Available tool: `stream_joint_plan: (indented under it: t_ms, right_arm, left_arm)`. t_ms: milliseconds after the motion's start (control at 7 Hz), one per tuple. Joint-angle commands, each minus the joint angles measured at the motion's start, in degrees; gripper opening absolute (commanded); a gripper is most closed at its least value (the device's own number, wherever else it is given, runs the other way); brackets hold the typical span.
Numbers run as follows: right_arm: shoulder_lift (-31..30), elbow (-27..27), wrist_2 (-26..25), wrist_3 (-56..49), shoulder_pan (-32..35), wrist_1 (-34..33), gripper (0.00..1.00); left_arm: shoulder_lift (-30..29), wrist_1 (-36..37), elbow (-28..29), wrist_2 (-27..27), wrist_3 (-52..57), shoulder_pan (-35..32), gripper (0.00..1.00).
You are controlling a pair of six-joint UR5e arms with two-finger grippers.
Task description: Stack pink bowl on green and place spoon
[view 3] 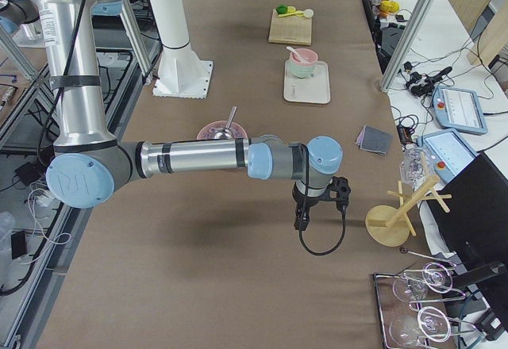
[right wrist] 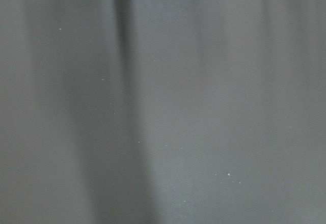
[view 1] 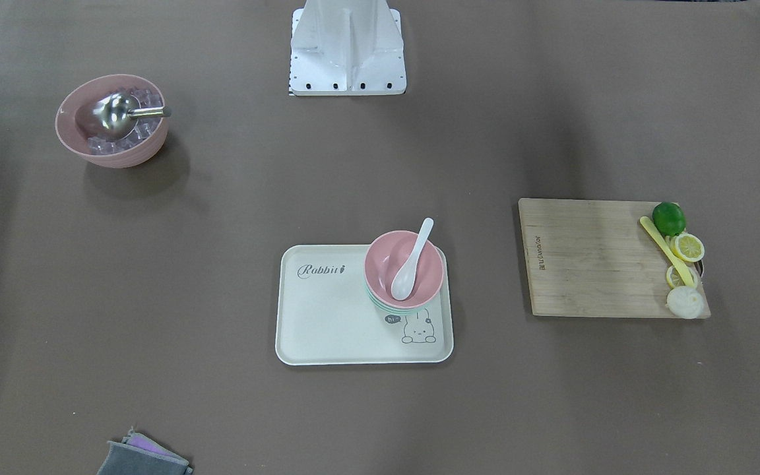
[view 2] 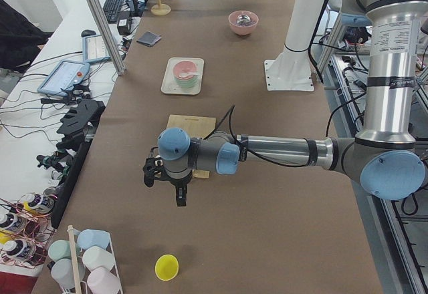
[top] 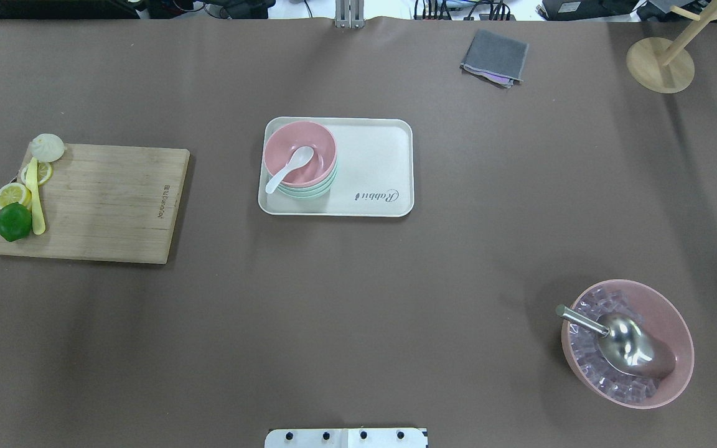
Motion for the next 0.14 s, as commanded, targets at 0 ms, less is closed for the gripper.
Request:
stream_joint_plan:
  t_ms: [0]
  right_arm:
    - [0.0,0.1,0.8,0.2,0.0,0.1,1.00]
  left_arm:
    - [-0.1,0.0,-0.2,0.0,0.0,0.0,0.98]
